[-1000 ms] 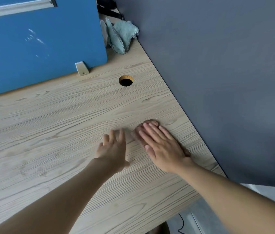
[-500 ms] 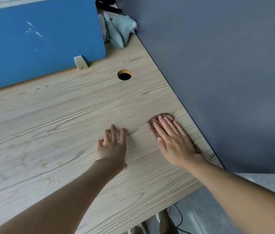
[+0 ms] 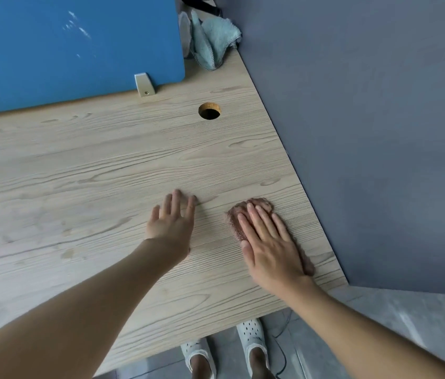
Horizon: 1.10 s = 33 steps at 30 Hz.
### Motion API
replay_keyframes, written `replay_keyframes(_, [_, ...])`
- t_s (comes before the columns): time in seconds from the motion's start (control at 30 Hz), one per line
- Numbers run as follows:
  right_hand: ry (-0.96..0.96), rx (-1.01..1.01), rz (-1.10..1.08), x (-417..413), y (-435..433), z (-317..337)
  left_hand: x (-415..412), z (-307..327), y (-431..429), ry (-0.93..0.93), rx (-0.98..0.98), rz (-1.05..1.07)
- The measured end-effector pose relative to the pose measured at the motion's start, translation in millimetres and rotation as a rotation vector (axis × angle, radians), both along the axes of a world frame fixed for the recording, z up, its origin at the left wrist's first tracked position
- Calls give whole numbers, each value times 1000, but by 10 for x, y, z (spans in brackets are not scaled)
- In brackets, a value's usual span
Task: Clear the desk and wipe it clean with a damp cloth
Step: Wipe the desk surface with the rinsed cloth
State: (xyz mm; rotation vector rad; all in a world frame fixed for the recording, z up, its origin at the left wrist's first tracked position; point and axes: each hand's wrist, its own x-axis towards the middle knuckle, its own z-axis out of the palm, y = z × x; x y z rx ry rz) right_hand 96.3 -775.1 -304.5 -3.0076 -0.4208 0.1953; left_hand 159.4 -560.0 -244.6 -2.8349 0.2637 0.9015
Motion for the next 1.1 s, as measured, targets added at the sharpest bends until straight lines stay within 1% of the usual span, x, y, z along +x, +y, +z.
replay_keyframes(0.07, [-5,26,-15,-240,129,-25,-82,-12,-11,-84,-4,15])
replay_keyframes(0.1, [-10,38,40,-308,113,-23,-130,-10,-19,-117,-17,33])
replay_keyframes(0.2, [-13,23,336,-219,-251,-24,-331,-12,-67,-129,-102,105])
replay_keyframes(0.23, [-15,8,392,-143,-353,-16,-374,-35,-56,-119,-144,131])
replay_keyframes(0.27, [-14,9,389,-100,-420,-16,-435,-58,-59,-109,-186,169])
replay_keyframes(0.3, [-12,16,324,-108,-411,-18,-482,-72,-68,-100,-211,202])
replay_keyframes(0.4, [-5,49,1,-418,-27,-16,-569,-96,-121,-86,-246,278])
replay_keyframes(0.43, [-8,60,-39,-562,112,-25,-578,-89,-147,-88,-252,294])
replay_keyframes(0.5, [-5,68,-28,-745,275,-27,-568,-61,-193,-93,-255,310])
replay_keyframes(0.6, [-15,68,-38,-769,320,-22,-572,-24,-236,-102,-278,337])
replay_keyframes(0.67, [4,115,-31,-729,316,-7,-644,36,-330,-194,-345,404])
replay_keyframes(0.73, [-24,255,-41,-658,213,64,-876,88,-520,-372,-529,453])
replay_keyframes(0.77, [-42,335,-84,-556,93,101,-1011,109,-659,-467,-639,453])
replay_keyframes(0.8, [-65,372,-163,-436,-65,127,-1134,121,-828,-530,-729,425])
replay_keyframes(0.83, [-82,347,-218,-322,-231,136,-1241,85,-989,-554,-769,382])
replay_keyframes(0.9, [-64,190,-197,-205,-502,77,-1414,-93,-1269,-535,-737,305])
replay_keyframes(0.97, [-54,48,-103,-184,-596,-68,-1420,-335,-1448,-516,-628,326])
replay_keyframes(1.03, [-83,14,-91,-204,-595,-112,-1392,-513,-1509,-479,-521,337])
replay_keyframes(1.1, [-116,14,-109,-191,-561,-110,-1387,-655,-1491,-512,-437,284])
